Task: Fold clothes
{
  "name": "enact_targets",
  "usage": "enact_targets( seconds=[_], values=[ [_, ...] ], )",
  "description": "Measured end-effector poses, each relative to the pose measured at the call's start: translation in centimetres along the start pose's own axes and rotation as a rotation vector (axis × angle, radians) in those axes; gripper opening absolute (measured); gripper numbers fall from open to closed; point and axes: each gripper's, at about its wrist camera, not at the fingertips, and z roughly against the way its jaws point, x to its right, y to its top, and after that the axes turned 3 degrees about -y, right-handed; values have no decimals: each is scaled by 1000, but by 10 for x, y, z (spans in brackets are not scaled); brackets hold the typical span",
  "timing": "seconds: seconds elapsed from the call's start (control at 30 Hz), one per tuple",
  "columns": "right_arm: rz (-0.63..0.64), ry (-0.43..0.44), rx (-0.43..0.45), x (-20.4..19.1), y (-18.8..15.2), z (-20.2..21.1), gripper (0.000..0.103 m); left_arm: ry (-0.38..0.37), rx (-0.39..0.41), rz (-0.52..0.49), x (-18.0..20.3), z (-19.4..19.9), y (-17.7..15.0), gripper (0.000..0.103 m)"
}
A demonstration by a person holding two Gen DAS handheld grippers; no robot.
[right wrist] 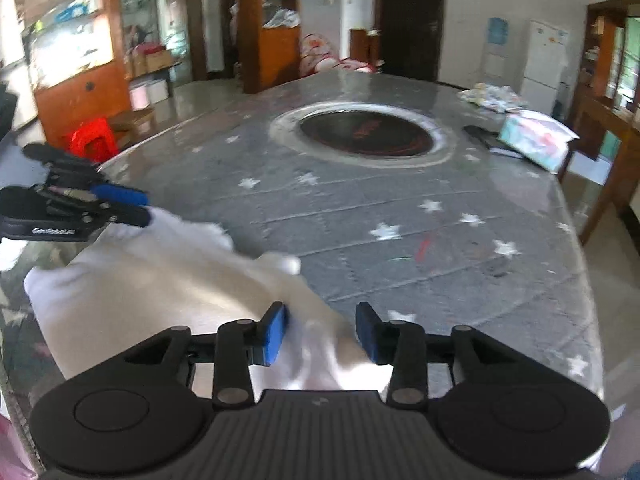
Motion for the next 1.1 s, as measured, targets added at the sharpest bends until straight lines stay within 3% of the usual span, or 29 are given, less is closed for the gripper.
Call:
enact_targets(
  seconds=[0.13, 0.23, 0.4, 0.57, 0.8, 0.97, 1.1],
  values=[
    [-40, -45, 56, 6, 0, 22, 37, 28, 36, 14, 10, 23, 2, 22],
    [-46, -19, 84, 0, 0, 30, 34, -27, 59, 29, 28, 39, -1, 22],
    [-70, 39, 39, -9, -9, 12, 27, -116, 39, 44, 54, 43, -14, 22],
    [-130, 33, -7, 4, -18, -3, 26, -109, -15, 80, 54, 34, -29, 22],
    [1, 88, 22, -23, 9, 5, 26, -108, 3, 83, 58, 40, -33, 32],
    [48, 145, 1, -52, 28, -21, 24, -111, 6, 101, 57, 41, -37, 33],
    [47, 124, -44, -62, 30, -49, 21, -113, 6, 120, 55, 42, -41, 36]
  ],
)
